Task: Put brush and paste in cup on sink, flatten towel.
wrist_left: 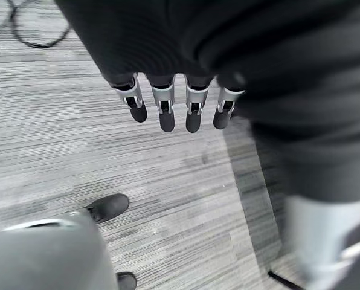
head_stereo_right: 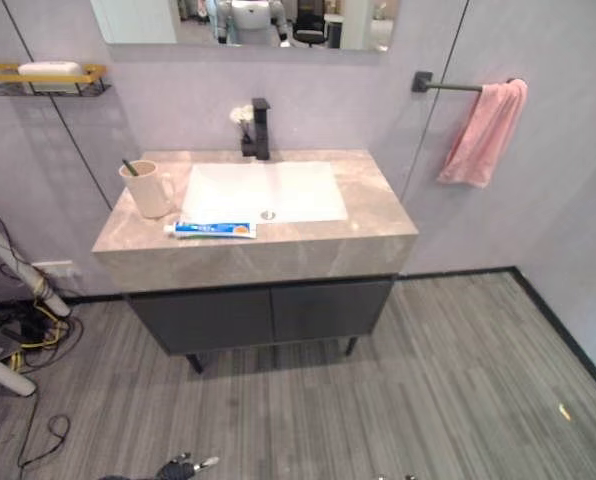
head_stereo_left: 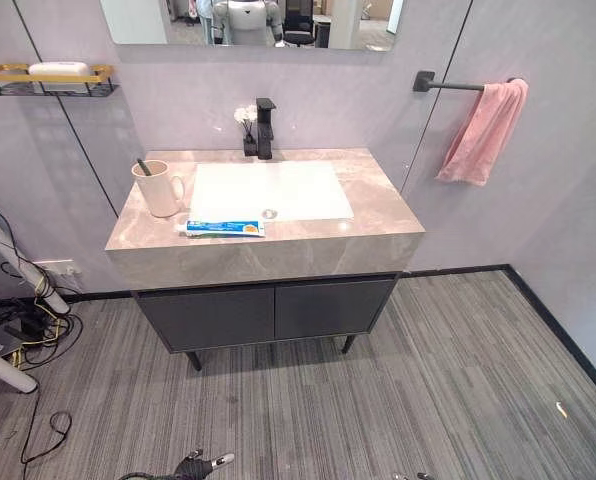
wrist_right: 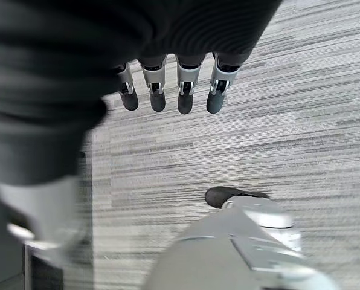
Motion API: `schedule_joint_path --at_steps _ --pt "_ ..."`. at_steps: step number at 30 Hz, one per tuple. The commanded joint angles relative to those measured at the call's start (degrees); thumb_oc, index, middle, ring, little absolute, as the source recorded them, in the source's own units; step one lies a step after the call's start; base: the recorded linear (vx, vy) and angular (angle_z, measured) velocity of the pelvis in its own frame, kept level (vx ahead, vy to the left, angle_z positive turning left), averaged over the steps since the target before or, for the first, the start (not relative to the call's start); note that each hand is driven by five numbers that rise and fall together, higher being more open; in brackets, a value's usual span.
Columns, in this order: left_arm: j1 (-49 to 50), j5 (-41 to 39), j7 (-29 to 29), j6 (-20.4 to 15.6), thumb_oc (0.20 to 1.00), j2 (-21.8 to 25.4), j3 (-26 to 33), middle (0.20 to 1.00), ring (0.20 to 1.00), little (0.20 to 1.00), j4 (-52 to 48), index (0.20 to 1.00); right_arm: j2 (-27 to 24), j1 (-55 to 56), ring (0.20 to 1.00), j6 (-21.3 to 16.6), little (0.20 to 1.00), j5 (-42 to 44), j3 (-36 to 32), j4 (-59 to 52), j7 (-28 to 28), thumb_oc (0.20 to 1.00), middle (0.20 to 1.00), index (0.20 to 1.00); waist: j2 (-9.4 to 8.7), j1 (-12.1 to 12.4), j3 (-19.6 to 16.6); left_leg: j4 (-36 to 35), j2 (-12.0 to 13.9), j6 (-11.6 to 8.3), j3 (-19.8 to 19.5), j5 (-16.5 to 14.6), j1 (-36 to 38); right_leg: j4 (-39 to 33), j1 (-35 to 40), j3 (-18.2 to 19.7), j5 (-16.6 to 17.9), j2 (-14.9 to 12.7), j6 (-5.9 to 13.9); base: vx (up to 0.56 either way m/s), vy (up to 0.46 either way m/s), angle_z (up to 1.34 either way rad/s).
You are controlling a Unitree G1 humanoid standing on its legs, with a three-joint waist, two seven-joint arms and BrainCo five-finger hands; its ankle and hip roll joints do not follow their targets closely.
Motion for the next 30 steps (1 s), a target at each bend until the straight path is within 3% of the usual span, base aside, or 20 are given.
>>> schedule_joint_path --at_steps 1,30 --pt "-2.79 1.41 0.62 -1.57 1.000 0.26 -0.35 1.000 1.000 1.000 1.79 1.000 -1.07 -3.73 1.000 -1.84 1.000 4.67 -0.54 3.02 0.91 1.000 1.000 1.000 0.85 -0.46 2.04 -1.73 3.07 -4.30 -0.40 -0.94 3.88 -3.95 1.29 0.95 6.16 -4.36 6.39 0.00 0.000 0.00" --pt "-2.21 3.51 1.65 -1.14 1.000 -0.43 -1.72 1.000 1.000 1.000 3.23 1.000 0.37 -5.36 1.000 -1.75 1.000 2.93 1.47 3.23 -1.04 1.000 1.000 1.000 1.61 0.01 1.42 -1.73 3.86 -4.69 -0.40 -1.03 5.00 -2.57 2.17 0.88 4.52 -3.86 5.78 0.00 0.000 0.00"
